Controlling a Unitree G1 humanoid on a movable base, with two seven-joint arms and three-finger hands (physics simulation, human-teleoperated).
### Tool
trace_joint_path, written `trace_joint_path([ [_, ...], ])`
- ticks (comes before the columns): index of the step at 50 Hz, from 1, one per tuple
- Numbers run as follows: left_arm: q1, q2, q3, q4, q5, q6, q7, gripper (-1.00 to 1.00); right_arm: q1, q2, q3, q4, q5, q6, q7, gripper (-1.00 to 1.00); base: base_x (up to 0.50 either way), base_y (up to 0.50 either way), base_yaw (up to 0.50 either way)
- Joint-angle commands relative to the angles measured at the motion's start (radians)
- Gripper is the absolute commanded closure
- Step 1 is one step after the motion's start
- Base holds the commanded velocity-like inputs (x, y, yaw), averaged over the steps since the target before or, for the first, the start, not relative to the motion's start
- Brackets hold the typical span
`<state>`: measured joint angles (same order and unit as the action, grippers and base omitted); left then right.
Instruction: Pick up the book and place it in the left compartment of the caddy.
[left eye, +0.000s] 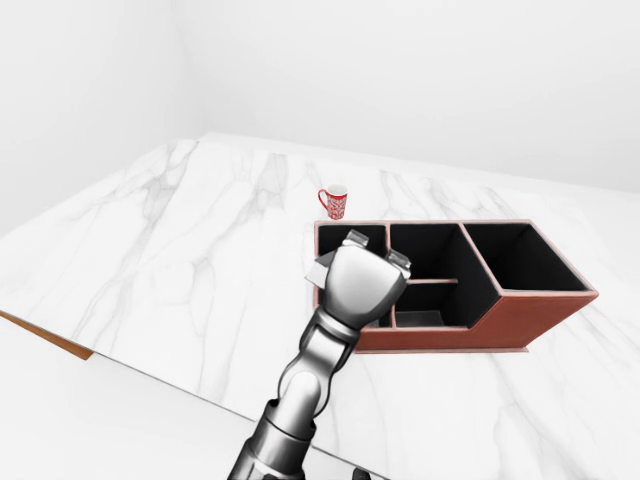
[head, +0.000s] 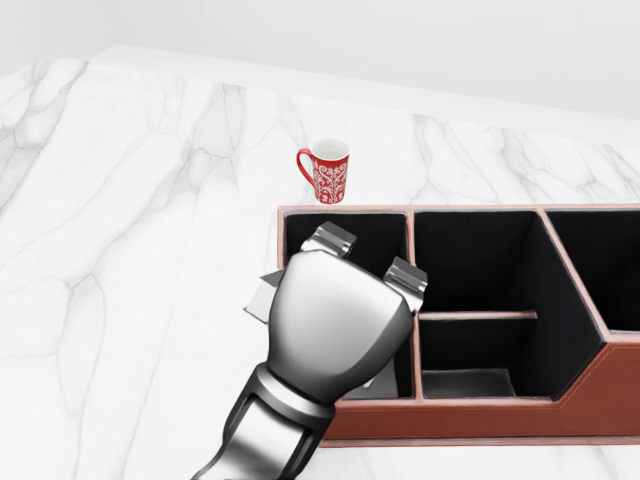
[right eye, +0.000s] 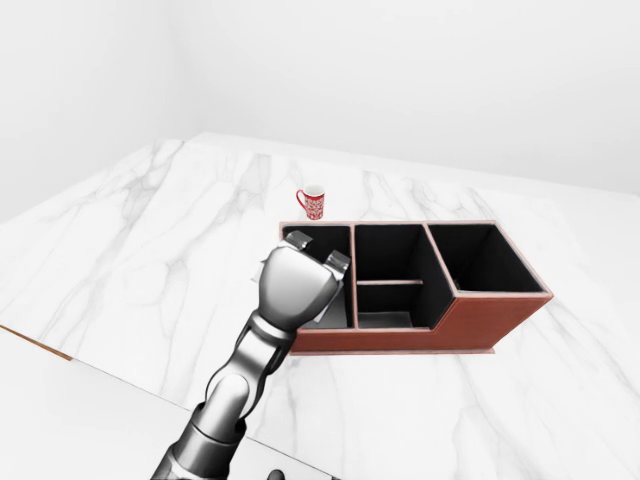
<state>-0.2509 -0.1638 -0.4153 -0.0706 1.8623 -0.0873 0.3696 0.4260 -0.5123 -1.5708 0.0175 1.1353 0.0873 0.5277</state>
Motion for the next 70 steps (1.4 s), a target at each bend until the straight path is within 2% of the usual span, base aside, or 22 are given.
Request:
trace_joint_path([
  [1,-0.048,-0.015,0.012,0.076,0.001,0.000,0.032,1.00,-0.003,0.003,0.000,0.001,-0.006,0.000,0.005,-1.00,0.00,0.00,0.00],
  [7,-0.072,-0.015,0.033,0.104,-0.016,0.000,0.028,1.00,0.002,0.000,0.000,-0.006,0.001,0.000,-0.003,-1.00,0.00,0.00,0.00],
  [25,-0.143,-0.028,0.060,0.345,-0.051,0.000,0.102,1.00,0.002,0.001,0.000,-0.008,-0.002,0.000,-0.001,-1.00,0.00,0.00,0.00],
  [30,-0.174,-0.032,0.070,0.442,-0.063,0.006,0.136,1.00,0.000,0.004,0.000,-0.009,-0.006,0.000,0.002,-1.00,0.00,0.00,0.00],
  [38,-0.214,-0.035,0.095,0.558,-0.101,0.013,0.150,1.00,-0.001,0.004,0.000,-0.006,-0.009,0.000,0.004,-1.00,0.00,0.00,0.00],
  [45,-0.257,-0.036,0.103,0.679,-0.112,0.049,0.154,1.00,-0.001,0.004,0.000,-0.009,-0.010,0.000,0.006,-1.00,0.00,0.00,0.00],
  [55,-0.323,-0.038,0.121,0.847,-0.144,0.079,0.154,1.00,0.000,0.003,0.000,-0.009,-0.008,0.000,0.006,-1.00,0.00,0.00,0.00],
  [57,-0.348,-0.037,0.129,0.910,-0.150,0.093,0.154,1.00,-0.002,0.005,0.000,-0.007,-0.012,0.000,0.009,-1.00,0.00,0.00,0.00],
  [61,-0.379,-0.041,0.132,0.986,-0.165,0.102,0.154,1.00,-0.002,0.006,0.000,-0.012,-0.011,0.000,0.008,-1.00,0.00,0.00,0.00],
  [70,-0.457,-0.048,0.141,1.166,-0.207,0.104,0.154,1.00,-0.001,0.008,0.000,-0.013,-0.013,0.000,0.009,-1.00,0.00,0.00,0.00],
])
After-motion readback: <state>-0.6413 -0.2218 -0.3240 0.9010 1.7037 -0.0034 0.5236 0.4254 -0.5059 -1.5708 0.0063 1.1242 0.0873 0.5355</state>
